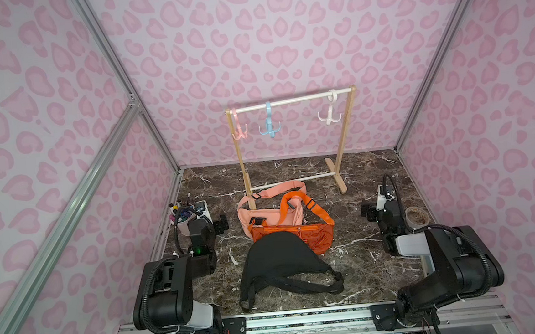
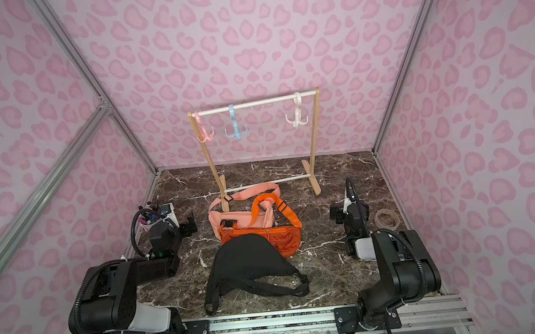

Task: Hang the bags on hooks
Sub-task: Pick up the bag from the center of the board.

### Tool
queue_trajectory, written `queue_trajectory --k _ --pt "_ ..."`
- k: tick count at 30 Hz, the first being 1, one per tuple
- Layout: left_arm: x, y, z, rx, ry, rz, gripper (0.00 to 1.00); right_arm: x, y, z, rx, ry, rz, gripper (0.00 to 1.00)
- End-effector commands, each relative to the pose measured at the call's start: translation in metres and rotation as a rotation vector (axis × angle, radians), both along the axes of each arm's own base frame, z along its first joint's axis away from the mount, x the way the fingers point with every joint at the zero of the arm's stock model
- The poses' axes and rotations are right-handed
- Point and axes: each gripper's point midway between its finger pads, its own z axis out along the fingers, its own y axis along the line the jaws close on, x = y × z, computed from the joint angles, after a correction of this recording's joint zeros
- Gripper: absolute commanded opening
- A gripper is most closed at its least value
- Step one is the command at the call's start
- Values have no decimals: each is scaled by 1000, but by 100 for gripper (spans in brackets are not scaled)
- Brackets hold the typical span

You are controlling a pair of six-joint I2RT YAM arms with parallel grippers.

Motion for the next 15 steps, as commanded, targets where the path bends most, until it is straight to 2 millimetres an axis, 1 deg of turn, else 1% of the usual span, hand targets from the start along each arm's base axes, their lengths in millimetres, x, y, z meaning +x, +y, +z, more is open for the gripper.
queue_trajectory --k 1,15 --pt "2 -4 9 1 -38 -16 97 2 -1 7 -1 -32 -11 100" --pt "2 -3 9 -5 -37 -18 97 2 -1 7 0 -33 -10 100"
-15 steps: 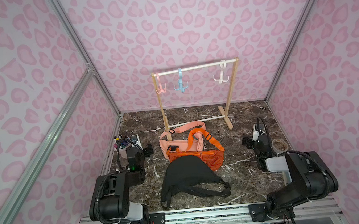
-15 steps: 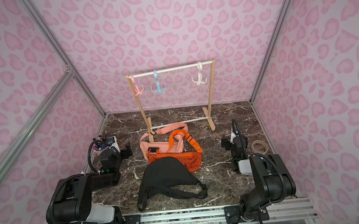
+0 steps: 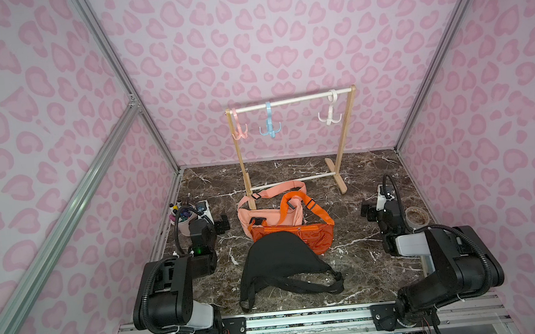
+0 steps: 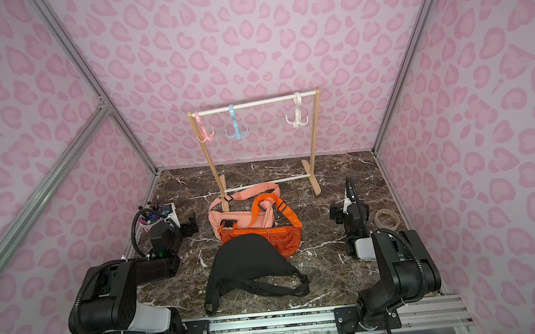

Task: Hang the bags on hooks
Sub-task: Pick up the bag from the center of the board.

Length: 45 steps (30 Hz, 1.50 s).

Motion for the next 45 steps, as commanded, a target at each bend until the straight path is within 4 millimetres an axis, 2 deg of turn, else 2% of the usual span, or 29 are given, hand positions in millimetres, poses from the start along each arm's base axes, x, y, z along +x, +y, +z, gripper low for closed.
queue_trajectory --k 1,13,16,18,20,22,23,24,25,27,28,30,32,35,37,40,43,45 --pt "2 -1 9 -3 -37 -8 97 2 -1 6 -1 -31 -10 100" --pt "2 -1 10 -1 -41 -8 97 1 -1 8 -2 -36 -10 100" --pt "1 4 15 -4 -39 20 97 -1 0 22 -9 -89 -3 99" --pt "4 12 29 -26 34 76 97 -6 -4 36 -26 -85 -41 98" --pt "3 24 57 -135 69 199 97 -13 -10 61 16 -47 -150 99" --pt "-3 20 88 -227 -9 200 97 -17 2 93 161 -71 -136 99" --pt "-10 20 103 -269 -66 213 97 -22 1 106 291 -109 -182 99" --pt "-16 21 118 -306 -121 223 97 -30 -4 108 388 -112 -241 100" --pt "-22 19 134 -325 -176 209 97 -33 1 113 424 -104 -181 100" --pt "-35 18 159 -371 -263 191 97 -40 20 121 445 -105 -36 100" --pt "-40 18 169 -421 -285 196 97 -45 38 126 451 -96 66 93" --pt "-45 13 182 -518 -285 184 97 -58 71 131 388 -24 183 88" --pt "-44 -8 200 -531 -232 66 97 -80 108 134 235 77 272 87" --pt "-50 -29 208 -514 -129 -42 98 -121 166 130 83 171 463 85" --pt "-58 -35 208 -500 -111 -76 99 -150 199 114 42 247 594 83" --pt "-73 -30 207 -478 -132 -51 98 -195 239 76 -61 386 758 79" --pt "-83 -23 210 -456 -165 -16 97 -228 262 35 -164 516 850 79" --pt "-88 -22 215 -454 -182 -11 97 -243 274 13 -152 608 887 78"
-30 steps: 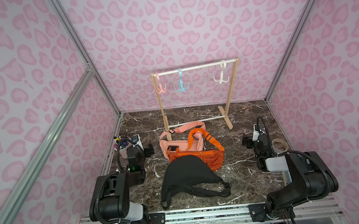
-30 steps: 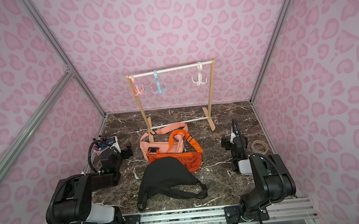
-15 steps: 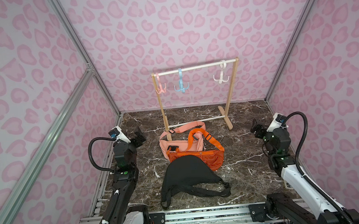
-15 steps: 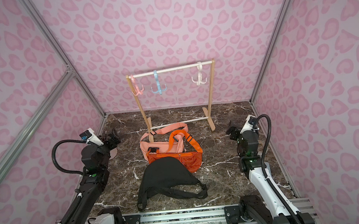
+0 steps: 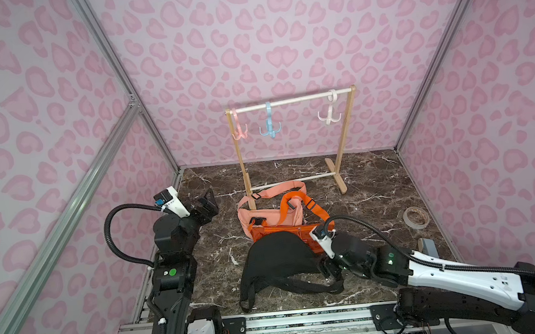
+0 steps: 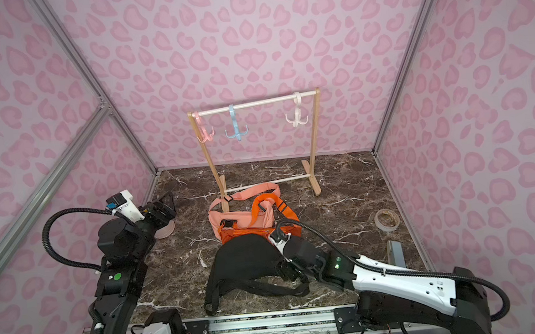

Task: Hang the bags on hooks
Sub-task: Pick up the bag from the center of the board.

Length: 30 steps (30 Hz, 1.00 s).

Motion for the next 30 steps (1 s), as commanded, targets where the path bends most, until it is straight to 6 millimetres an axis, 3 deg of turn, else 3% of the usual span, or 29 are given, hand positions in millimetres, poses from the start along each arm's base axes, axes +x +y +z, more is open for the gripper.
queue_trajectory --k 1,5,9,17,20,23,25,27,30 --pt "-7 2 3 24 -5 12 96 -23 1 -41 -86 137 23 77" --pt "-12 6 6 42 -1 35 96 -40 19 -73 -160 189 91 77" --pt "-16 10 5 52 3 60 96 -46 28 -98 -233 215 108 75" --pt "-23 15 8 66 -6 85 96 -47 30 -130 -340 218 122 70" --pt "-24 16 10 75 -6 93 96 -54 29 -140 -394 218 145 54" --pt "-26 17 12 78 -11 100 96 -57 26 -147 -434 224 151 26" --pt "-26 18 12 77 -11 104 96 -56 28 -142 -426 219 150 1" --pt "-26 18 11 74 -10 104 96 -52 36 -127 -389 202 155 0" --pt "-23 12 13 69 -20 68 96 -44 56 -83 -301 176 187 0"
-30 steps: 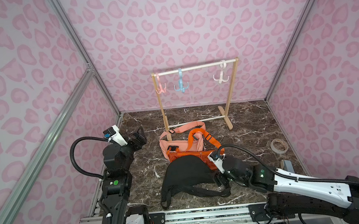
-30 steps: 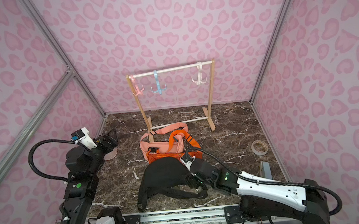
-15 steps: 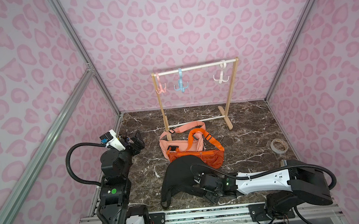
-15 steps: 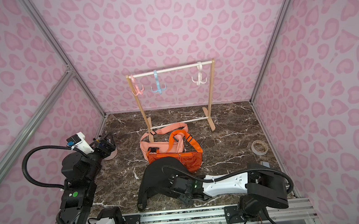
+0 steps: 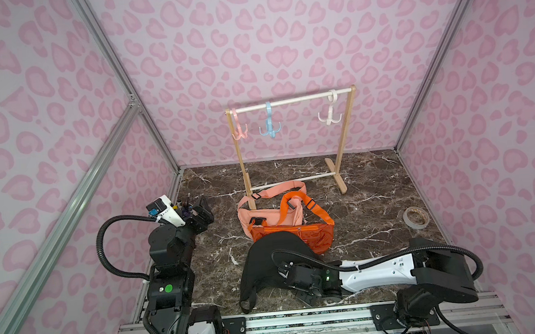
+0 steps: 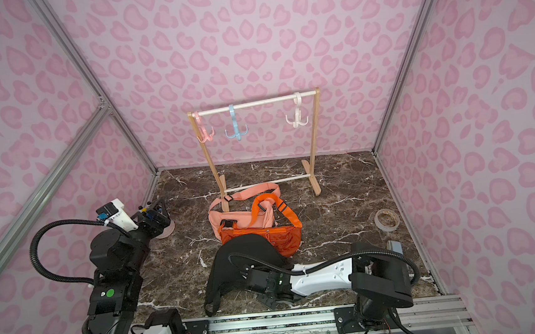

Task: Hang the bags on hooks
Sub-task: Pick up the bag from the center of the board.

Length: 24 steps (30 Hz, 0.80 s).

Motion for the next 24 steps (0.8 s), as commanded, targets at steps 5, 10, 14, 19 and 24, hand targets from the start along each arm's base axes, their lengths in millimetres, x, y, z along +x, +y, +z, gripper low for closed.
queue_trajectory --k 5,10,14,19,24 --pt "14 -44 20 10 -34 -265 97 29 20 114 189 -89 34 0" --pt "23 -100 23 -7 -10 -636 99 67 15 170 358 -167 -7 0" --pt "30 -124 17 -22 21 -784 100 89 15 202 454 -192 -2 0" --pt "16 -172 11 38 25 -979 100 105 16 229 513 -228 34 0" --pt "3 -200 -21 -6 124 -1133 99 124 13 244 566 -253 13 0"
